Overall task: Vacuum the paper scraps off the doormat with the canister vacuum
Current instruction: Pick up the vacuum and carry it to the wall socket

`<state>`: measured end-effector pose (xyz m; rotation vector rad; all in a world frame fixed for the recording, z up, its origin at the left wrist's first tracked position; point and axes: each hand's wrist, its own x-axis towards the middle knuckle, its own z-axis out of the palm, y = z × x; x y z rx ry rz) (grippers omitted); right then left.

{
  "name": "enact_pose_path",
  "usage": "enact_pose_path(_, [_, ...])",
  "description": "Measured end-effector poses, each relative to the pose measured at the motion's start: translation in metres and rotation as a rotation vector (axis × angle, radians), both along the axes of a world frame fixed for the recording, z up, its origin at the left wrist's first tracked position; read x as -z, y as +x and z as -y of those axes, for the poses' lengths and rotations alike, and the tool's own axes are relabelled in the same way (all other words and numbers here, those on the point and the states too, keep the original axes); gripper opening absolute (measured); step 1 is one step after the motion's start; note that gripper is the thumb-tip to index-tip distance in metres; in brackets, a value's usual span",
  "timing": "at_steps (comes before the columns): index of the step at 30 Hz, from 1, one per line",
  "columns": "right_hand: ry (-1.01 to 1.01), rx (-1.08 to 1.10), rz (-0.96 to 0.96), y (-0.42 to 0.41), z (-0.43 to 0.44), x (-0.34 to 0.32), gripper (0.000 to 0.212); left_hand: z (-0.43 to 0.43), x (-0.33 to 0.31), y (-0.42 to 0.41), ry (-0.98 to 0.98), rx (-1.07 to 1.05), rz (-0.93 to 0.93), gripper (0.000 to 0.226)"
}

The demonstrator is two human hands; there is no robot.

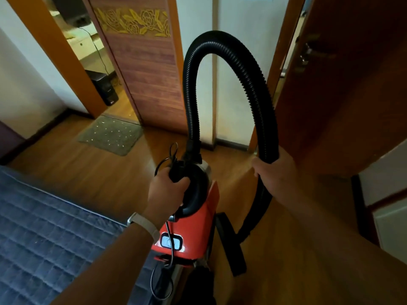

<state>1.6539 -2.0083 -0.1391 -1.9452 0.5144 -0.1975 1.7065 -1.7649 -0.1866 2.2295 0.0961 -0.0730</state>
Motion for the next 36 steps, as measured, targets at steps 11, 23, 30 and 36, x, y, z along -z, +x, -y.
enact_pose_path(11, [-0.043,-0.028,0.023,0.207,-0.009,-0.009,0.016,-0.008,0.008,0.191,-0.060,-0.046,-0.075,0.021])
enact_pose_path(23, [-0.025,-0.114,0.039,0.370,0.021,0.005,0.015,0.009,-0.001,0.339,0.001,-0.210,-0.080,0.013])
enact_pose_path(30, [0.029,-0.320,-0.004,0.484,0.042,0.012,0.016,0.038,-0.013,0.399,-0.068,-0.396,-0.102,0.015])
enact_pose_path(36, [0.008,-0.540,0.056,0.565,0.015,0.007,0.023,0.030,-0.030,0.429,-0.099,-0.577,-0.070,0.019])
